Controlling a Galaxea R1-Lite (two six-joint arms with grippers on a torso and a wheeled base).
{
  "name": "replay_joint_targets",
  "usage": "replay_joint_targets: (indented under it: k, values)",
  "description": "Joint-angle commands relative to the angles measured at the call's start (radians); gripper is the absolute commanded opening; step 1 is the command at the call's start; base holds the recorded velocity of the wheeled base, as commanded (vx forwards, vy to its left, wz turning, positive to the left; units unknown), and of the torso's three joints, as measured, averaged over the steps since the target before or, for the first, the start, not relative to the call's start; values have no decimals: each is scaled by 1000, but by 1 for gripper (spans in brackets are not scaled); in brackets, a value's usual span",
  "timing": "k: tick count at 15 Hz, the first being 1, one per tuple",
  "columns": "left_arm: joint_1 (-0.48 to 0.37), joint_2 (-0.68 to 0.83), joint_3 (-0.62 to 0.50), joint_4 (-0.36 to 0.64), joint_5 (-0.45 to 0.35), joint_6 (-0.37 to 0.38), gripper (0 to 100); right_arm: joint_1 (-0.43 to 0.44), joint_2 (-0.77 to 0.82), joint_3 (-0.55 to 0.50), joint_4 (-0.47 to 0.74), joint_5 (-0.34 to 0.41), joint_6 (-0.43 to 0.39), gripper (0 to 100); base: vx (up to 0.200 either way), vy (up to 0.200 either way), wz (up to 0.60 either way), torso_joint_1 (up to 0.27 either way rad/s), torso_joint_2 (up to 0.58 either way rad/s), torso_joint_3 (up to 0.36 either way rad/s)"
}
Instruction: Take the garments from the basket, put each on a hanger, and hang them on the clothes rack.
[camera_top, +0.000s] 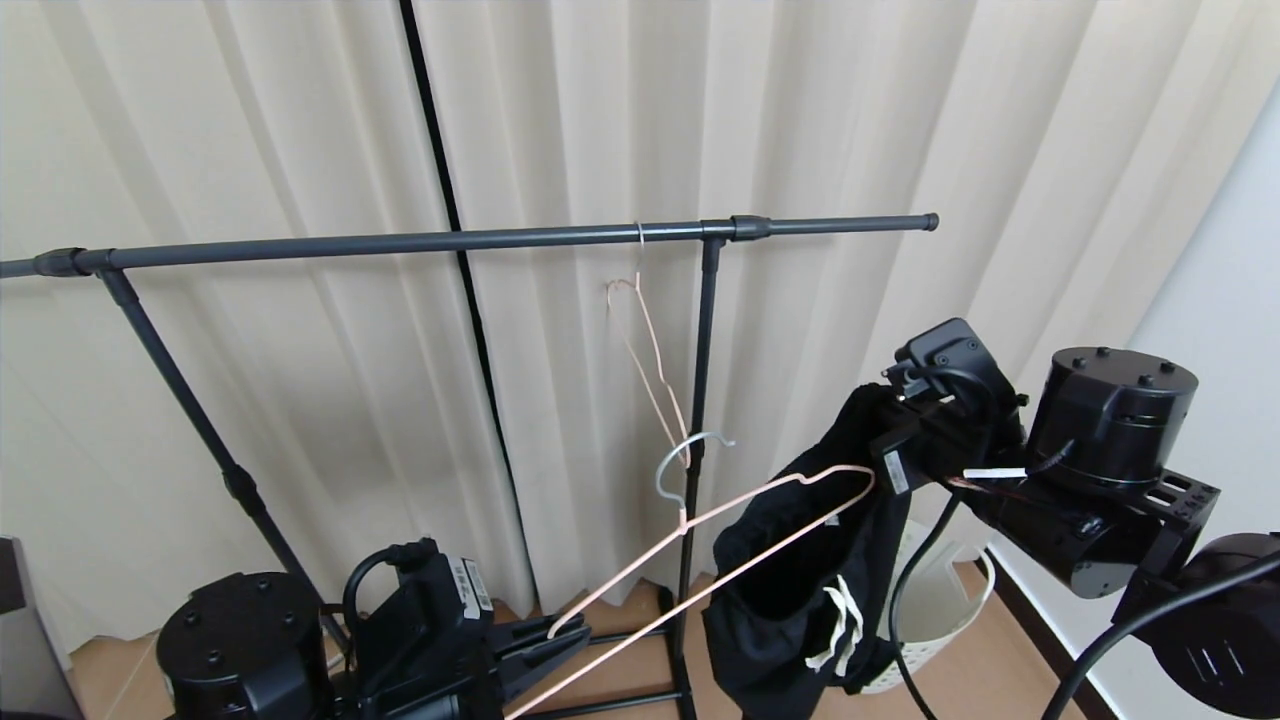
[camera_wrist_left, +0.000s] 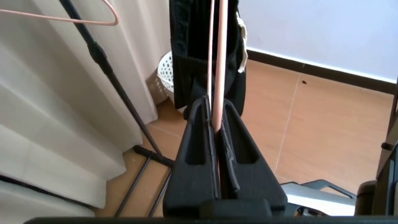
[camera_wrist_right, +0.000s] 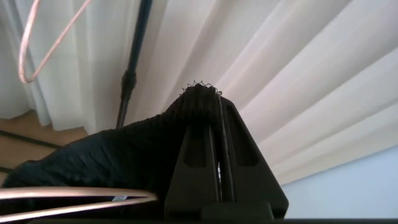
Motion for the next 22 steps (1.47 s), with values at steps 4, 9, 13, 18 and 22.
replay_joint_targets:
  k: [4, 9, 13, 18, 22]
  values:
    - [6, 8, -29, -1, 57, -2, 0, 129, -36, 4, 6, -159, -2, 0, 0, 0, 0, 0, 0, 0]
    - [9, 17, -54, -1, 123, -9, 0, 207, -34, 2, 5, -316, -2, 0, 0, 0, 0, 0, 0, 0]
    - [62, 37, -74, -1, 171, -6, 0, 205, -54, 4, 8, -317, -2, 0, 0, 0, 0, 0, 0, 0]
    - [110, 37, -106, -1, 206, -6, 0, 207, -86, 5, 26, -319, -4, 0, 0, 0, 0, 0, 0, 0]
    - [147, 43, -125, -1, 218, -3, 0, 210, -122, 2, 54, -317, -4, 0, 0, 0, 0, 0, 0, 0]
